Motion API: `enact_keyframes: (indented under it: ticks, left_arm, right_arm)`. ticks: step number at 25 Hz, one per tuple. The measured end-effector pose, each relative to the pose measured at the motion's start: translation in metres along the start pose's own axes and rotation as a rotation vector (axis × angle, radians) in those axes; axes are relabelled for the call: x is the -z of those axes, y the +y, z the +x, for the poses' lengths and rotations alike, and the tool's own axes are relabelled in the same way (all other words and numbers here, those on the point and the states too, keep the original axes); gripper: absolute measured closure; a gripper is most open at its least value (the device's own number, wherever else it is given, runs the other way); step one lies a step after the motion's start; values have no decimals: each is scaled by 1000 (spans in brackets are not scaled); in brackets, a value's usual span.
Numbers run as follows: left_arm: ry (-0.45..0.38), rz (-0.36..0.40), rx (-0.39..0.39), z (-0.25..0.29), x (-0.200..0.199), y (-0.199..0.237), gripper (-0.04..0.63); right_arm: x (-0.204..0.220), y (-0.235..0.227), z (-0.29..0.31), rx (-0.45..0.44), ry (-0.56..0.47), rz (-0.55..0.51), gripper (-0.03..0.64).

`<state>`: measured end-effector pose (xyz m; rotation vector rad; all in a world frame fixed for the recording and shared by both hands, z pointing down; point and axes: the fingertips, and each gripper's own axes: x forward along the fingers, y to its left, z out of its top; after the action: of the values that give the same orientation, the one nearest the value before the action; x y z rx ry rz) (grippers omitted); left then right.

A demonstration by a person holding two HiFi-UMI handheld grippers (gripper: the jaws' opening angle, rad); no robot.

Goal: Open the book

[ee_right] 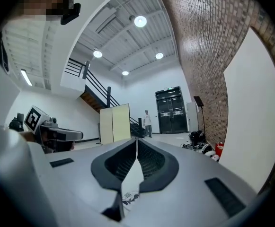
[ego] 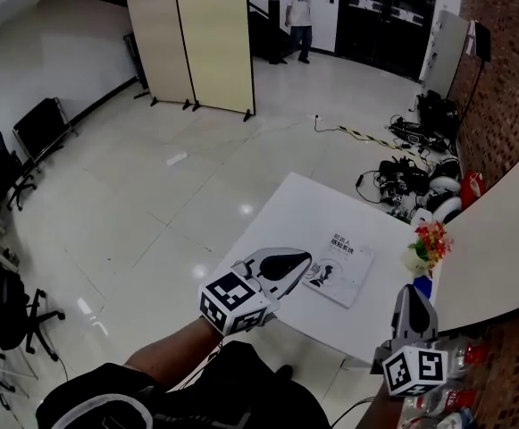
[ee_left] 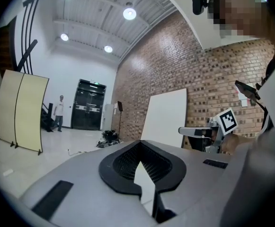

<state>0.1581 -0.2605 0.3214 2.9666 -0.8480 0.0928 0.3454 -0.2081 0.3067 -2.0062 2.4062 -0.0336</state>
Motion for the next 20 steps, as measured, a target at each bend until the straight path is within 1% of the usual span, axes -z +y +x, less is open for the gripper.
enact_keyframes:
  ticks: [2, 5, 10, 14, 18, 20]
  left_arm:
    - [21, 5, 6, 10, 3, 6, 598]
    - [40, -17, 4, 27, 10, 23, 598]
    - [42, -24, 53, 58, 15, 54, 598]
    - [43, -31, 86, 84, 20, 89, 598]
    - [76, -59, 118, 109, 43, 118, 598]
    - [106, -74, 123, 122, 60, 130, 598]
  right_arm:
    - [6, -5, 10, -4, 15, 11, 615]
    - [17, -17, 30, 8, 39, 25, 615]
    - [29, -35, 68, 72, 71, 26, 615]
    - [41, -43, 105, 110, 113, 26, 614]
    - [68, -57, 131, 176, 165, 65, 614]
    - [91, -66, 143, 187, 208, 83, 604]
